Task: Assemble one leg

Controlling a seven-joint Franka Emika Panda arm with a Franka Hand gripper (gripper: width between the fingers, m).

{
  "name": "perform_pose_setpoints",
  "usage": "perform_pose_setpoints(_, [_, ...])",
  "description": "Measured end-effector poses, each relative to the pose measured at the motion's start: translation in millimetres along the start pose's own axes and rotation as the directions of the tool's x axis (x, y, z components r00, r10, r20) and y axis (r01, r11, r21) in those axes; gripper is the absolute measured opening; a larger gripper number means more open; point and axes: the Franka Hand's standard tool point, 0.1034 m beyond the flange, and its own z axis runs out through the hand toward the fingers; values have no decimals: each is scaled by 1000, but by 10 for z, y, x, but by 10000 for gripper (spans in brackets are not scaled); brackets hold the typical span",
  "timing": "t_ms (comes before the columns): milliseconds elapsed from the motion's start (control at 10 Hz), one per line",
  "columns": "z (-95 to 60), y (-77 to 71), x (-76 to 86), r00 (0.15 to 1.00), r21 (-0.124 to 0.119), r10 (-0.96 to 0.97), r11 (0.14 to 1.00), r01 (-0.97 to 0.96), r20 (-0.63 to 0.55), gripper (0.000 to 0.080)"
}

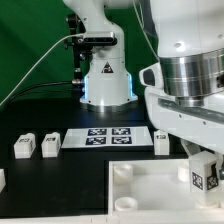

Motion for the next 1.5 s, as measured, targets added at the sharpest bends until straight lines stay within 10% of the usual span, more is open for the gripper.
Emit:
perform_pose_setpoints(500, [32, -19, -22, 965, 16, 263, 965, -263, -4, 368])
perform_pose_setpoints(700, [38, -13, -22, 983, 14, 185, 983, -185, -5, 618])
perform_pose_setpoints(900, [81, 60, -39, 994, -25, -106, 994, 106, -13, 640])
perform_pose_setpoints(1000, [64, 67, -77, 922, -75, -387, 920, 384, -28, 648])
perform_pose_setpoints(1300, [62, 61, -61, 783, -81, -622, 781, 619, -12, 649])
perform_pose_setpoints(1500, [44, 47, 0, 515, -106, -857, 512, 853, 2, 649])
